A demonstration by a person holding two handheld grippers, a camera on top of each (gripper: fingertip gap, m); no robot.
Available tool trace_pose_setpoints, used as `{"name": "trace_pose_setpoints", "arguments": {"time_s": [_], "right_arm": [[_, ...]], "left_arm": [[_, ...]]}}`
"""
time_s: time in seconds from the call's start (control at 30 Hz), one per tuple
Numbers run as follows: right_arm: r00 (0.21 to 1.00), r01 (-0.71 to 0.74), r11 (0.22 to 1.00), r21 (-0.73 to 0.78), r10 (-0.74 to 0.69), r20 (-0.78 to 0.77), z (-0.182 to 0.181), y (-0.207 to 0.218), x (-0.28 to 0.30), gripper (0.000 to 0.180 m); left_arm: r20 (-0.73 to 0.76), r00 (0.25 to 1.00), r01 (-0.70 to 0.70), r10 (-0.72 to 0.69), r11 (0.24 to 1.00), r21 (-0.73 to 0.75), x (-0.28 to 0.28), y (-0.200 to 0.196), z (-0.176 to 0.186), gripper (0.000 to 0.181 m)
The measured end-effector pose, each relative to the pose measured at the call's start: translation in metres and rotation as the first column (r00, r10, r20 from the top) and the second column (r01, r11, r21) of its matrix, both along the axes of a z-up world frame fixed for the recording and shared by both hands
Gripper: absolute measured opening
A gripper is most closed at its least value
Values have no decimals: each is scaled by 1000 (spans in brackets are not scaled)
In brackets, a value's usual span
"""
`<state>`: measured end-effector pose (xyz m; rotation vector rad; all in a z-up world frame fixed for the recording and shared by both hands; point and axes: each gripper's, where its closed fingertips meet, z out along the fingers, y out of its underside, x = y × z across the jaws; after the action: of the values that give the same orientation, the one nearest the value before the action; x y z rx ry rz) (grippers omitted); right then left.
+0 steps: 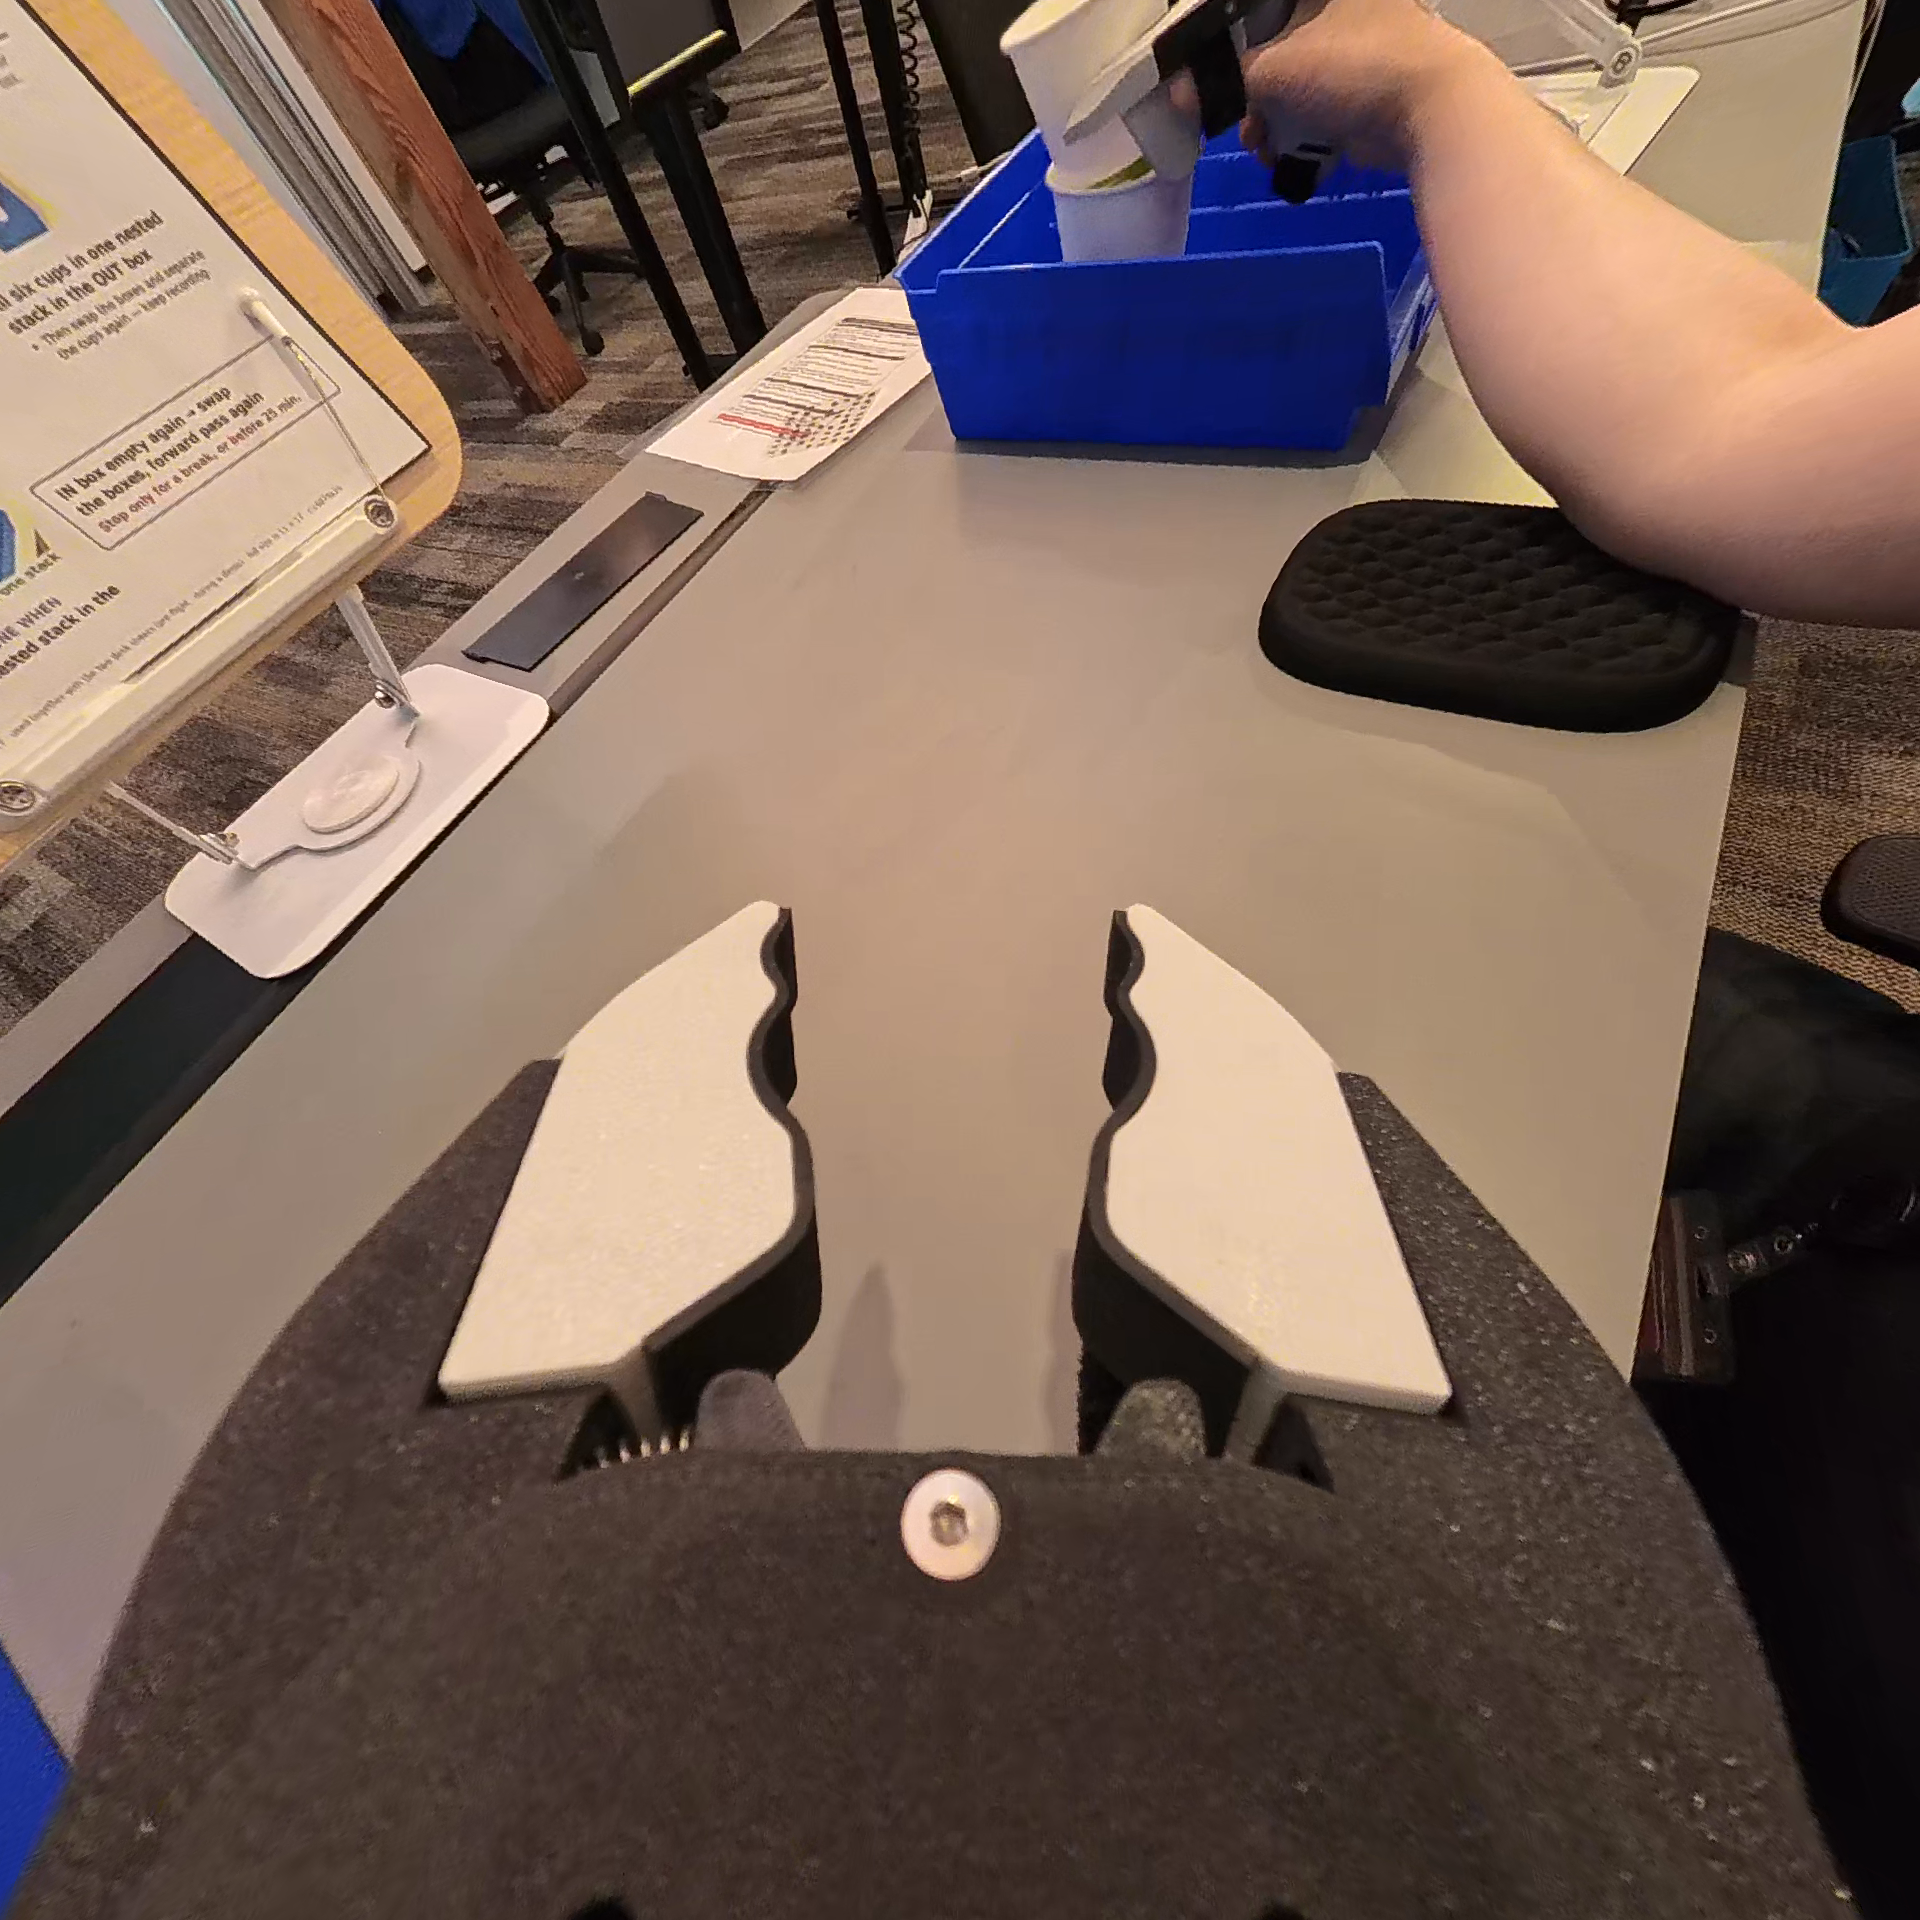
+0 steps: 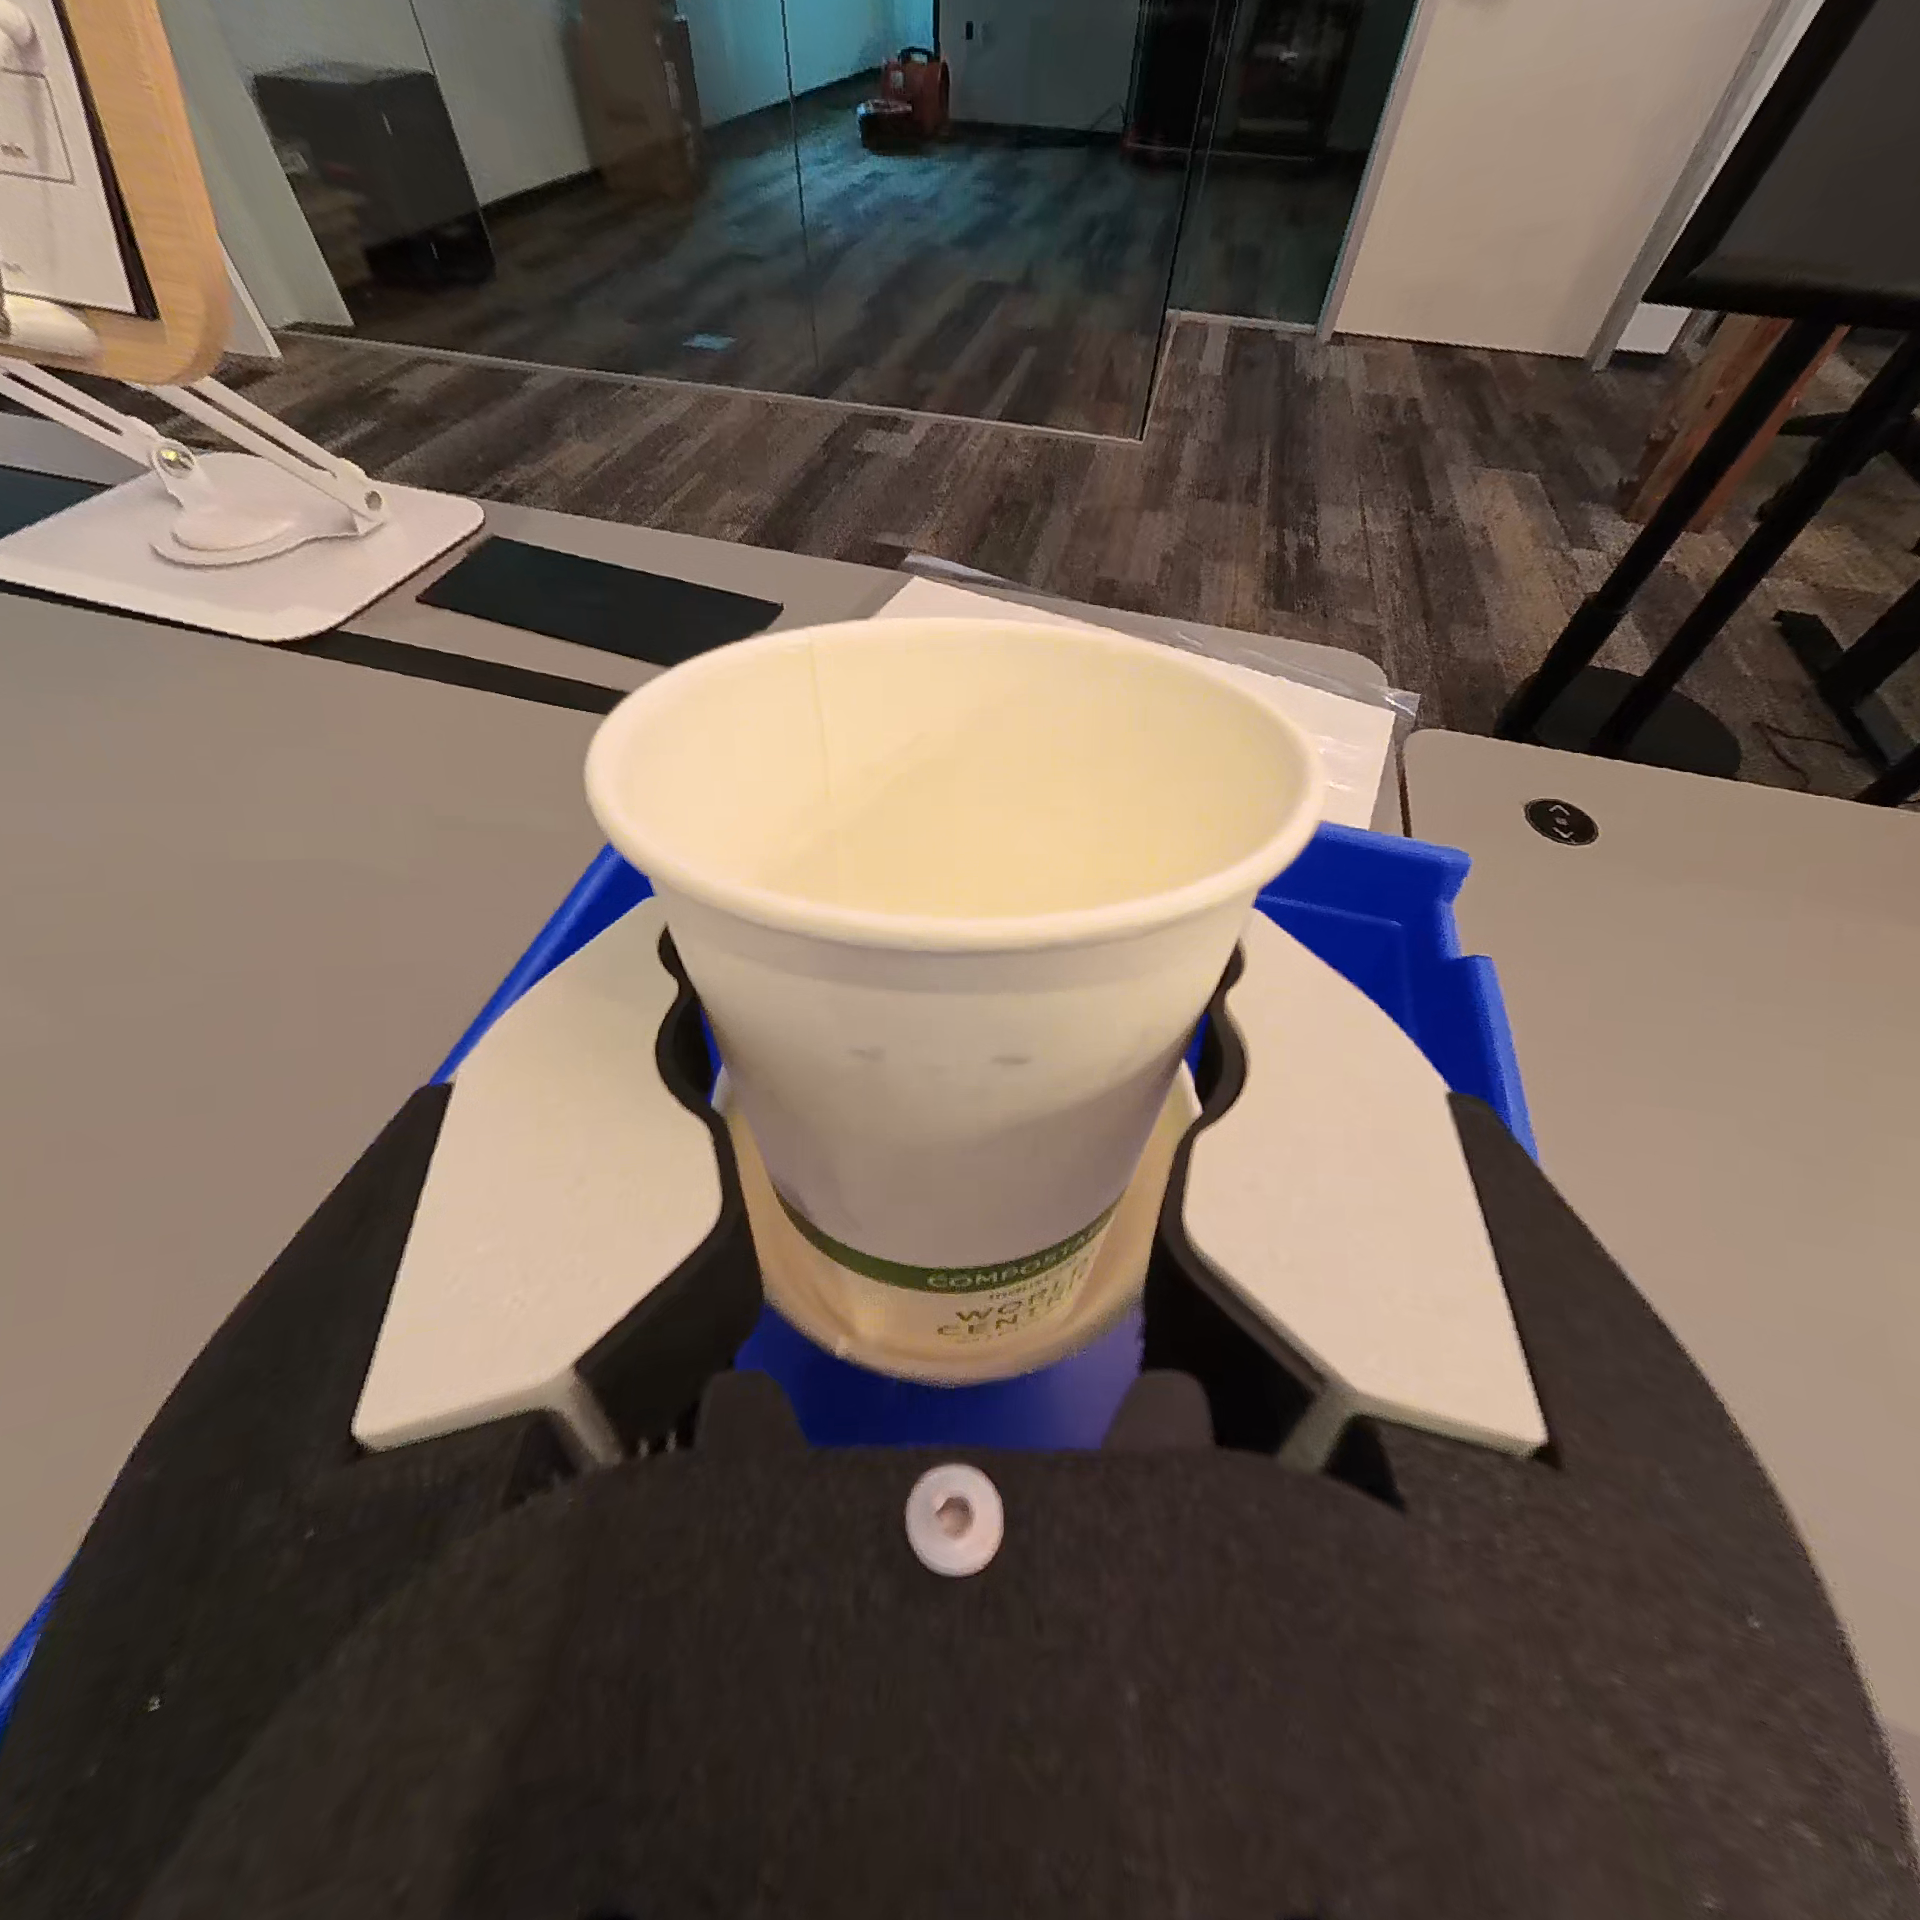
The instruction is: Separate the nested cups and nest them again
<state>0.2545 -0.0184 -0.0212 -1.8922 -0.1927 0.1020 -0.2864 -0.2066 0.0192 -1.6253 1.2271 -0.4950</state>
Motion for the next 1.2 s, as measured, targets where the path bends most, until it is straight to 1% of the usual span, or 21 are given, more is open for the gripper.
{"name": "trace_pose_setpoints", "arguments": {"time_s": [0.13, 0.4, 0.57, 0.67, 0.7, 0.73, 0.8, 0.9, 0.97, 1.0, 1.07, 1.1, 1.17, 1.2], "right_arm": [[998, -12, 999, 48, 15, -57, 3, 3, -1, 92], [999, -14, 1000, 11, 15, -50, -4, -1, 2, 95], [1000, -18, 996, -86, 18, 3, -8, -15, 4, 105], [1000, 11, 990, -139, -7, 29, -5, -27, 9, 112], [999, 11, 986, -166, -5, 37, -6, -32, 9, 112], [999, 17, 985, -173, -8, 54, -3, -36, 10, 112], [997, 24, 991, -130, -14, 77, 13, -42, 9, 112], [996, -17, 998, -58, 23, 90, 44, -50, -7, 110], [990, -43, 998, -43, 48, 133, 58, -56, -19, 108], [985, -44, 998, -39, 50, 164, 64, -58, -24, 107], [974, -48, 998, -28, 53, 221, 75, -59, -34, 106], [969, -60, 998, -22, 63, 240, 80, -58, -40, 106], [959, -88, 996, -12, 87, 269, 86, -56, -54, 105], [954, -97, 995, -11, 96, 285, 88, -54, -59, 104]], "left_arm": [[-4, 1000, -1, 1, 1000, -1, -1, -1, -1, 56], [-2, 1000, -2, 2, 1000, 13, -2, -2, 4, 56], [3, 1000, -14, 14, 1000, 28, -5, -3, 9, 57], [8, 999, -32, 31, 999, 42, -12, -2, 14, 57], [10, 999, -39, 39, 998, 47, -15, -1, 16, 56], [12, 999, -50, 49, 997, 54, -19, -1, 18, 56], [9, 996, -86, 86, 993, 79, -31, 3, 24, 56], [-23, 981, -187, 191, 975, 121, -64, 19, 32, 56], [-68, 952, -287, 300, 946, 149, -100, 39, 39, 57], [-103, 924, -348, 368, 922, 169, -124, 51, 44, 57], [-203, 835, -468, 511, 854, 228, -180, 80, 49, 59], [-260, 790, -505, 555, 830, 238, -208, 92, 47, 61], [-384, 714, -549, 586, 808, 214, -256, 115, 34, 57], [-446, 673, -565, 590, 799, 205, -278, 126, 25, 58]]}}
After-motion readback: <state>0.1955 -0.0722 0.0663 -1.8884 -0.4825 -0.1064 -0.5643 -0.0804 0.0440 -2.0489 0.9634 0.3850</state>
